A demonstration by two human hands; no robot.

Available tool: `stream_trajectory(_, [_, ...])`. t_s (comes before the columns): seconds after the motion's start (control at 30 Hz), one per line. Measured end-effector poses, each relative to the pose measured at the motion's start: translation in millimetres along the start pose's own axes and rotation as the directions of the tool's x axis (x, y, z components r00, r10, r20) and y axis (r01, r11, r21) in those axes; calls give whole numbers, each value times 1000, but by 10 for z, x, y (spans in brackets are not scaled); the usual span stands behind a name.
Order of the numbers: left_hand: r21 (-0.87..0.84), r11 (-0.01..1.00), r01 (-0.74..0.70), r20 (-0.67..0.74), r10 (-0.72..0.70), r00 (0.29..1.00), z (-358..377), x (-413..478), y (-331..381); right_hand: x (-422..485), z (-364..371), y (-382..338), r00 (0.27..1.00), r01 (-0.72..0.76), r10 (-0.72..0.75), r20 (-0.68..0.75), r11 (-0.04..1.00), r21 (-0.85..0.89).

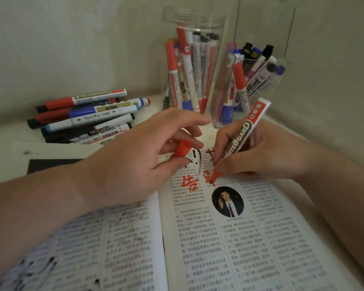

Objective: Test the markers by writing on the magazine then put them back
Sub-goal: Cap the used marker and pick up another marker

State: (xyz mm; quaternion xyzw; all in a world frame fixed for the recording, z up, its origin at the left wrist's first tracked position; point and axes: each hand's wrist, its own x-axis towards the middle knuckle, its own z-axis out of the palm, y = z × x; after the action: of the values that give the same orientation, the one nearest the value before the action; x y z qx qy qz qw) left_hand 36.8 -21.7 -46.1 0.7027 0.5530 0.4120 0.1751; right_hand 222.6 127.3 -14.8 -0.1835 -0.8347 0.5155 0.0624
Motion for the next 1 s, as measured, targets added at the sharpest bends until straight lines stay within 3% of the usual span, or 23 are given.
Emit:
stream_trajectory(0.1, [-61,998,8,-32,-10,999,-2,-15,-17,-9,0,-13,1000,13,-13,-27,1000,1])
stream_trajectory(0.23, [-77,997,12,-52,-16,999,-8,1,-10,-35,13,-49,999,13,-12,47,1000,-26])
stream_trajectory(0.37, [-76,997,-9,-44,5,999,-12,1,1,-5,-32,9,995,41,-42,-86,999,-20])
stream_trajectory(0.5, [-83,996,22,-22,-24,999,-3,2,30,2,-48,23,998,27,-29,-51,999,-47])
stream_trajectory(0.63, [-102,994,42,-24,-44,999,2,7,43,19,-59,45,990,39,-47,-132,997,-68])
stream_trajectory(0.8, [-207,976,74,-46,-85,995,17,18,54,-6,-55,5,999,42,-40,22,996,-80])
stream_trajectory(0.87, [-223,972,74,-41,-85,996,21,26,61,-6,-37,-1,996,88,-87,26,996,-14])
stream_trajectory(1.0, [-264,961,87,-25,-97,995,46,36,79,50,15,2,967,247,-221,-128,934,257])
